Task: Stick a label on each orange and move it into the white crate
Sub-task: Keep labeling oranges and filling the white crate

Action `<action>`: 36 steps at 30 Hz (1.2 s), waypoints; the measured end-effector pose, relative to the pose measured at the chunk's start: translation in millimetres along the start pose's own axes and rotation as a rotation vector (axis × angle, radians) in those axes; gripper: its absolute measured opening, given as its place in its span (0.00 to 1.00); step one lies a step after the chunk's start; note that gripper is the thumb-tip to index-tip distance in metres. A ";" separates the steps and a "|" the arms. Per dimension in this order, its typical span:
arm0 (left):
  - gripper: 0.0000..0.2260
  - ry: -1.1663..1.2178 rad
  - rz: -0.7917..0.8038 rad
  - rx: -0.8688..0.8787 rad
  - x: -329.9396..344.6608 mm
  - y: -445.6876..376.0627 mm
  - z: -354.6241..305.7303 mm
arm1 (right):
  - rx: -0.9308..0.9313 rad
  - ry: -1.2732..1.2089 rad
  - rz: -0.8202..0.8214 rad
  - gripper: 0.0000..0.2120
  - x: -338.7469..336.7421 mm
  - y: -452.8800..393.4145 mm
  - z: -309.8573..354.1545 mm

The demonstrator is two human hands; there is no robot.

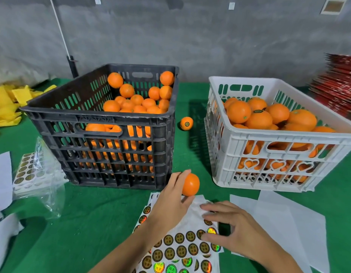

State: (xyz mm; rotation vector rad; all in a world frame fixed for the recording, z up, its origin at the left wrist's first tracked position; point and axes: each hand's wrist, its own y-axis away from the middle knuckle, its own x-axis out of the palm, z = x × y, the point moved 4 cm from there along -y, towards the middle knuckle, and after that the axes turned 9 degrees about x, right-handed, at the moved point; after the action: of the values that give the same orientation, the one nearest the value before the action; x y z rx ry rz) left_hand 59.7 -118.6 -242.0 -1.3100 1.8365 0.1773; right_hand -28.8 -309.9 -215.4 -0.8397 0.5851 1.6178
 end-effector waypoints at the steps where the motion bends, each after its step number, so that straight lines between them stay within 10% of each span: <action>1: 0.32 0.001 -0.001 0.000 -0.4 0.5 -0.4 | -0.034 0.070 -0.001 0.27 -0.3 0.9 2.1; 15: 0.32 0.020 -0.007 -0.009 -2.8 2.2 -0.3 | -0.233 0.111 -0.171 0.06 3.2 7.0 29.4; 20: 0.32 0.024 0.004 0.010 -2.4 1.9 -1.2 | -0.003 -0.161 -0.123 0.06 0.6 3.0 18.1; 36: 0.31 0.023 0.003 0.003 -1.2 0.6 -3.5 | -0.200 0.120 -0.189 0.07 -0.4 9.9 33.2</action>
State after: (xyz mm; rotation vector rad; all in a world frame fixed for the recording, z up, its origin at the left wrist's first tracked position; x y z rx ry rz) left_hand 57.4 -119.5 -239.2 -1.3126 1.8571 0.1623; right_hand -45.3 -287.1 -195.3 -1.1126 0.4176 1.4754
